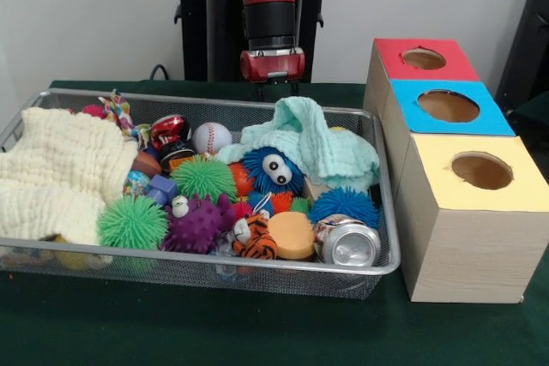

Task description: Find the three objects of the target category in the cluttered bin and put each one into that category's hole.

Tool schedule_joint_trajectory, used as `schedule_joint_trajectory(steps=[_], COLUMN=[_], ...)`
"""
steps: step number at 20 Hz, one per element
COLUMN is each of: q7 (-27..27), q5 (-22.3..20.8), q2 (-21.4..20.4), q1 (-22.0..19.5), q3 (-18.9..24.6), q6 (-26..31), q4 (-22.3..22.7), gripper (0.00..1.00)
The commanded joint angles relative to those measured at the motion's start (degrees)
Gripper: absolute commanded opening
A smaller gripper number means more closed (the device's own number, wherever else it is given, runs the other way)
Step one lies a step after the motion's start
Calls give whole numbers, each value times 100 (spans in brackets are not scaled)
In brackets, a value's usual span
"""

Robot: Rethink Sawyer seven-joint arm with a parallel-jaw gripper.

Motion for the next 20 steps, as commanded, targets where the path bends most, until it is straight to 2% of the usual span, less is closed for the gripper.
schedule_joint_trajectory(steps=[1,12,20], q7=[988,923,903], q5=[544,589,498], q2=[552,558,501], q1=[-252,-194,-207], q3=[383,438,420], q6=[1353,1518,1568], q4=[-95,-253,-206], gripper=[100,100,100])
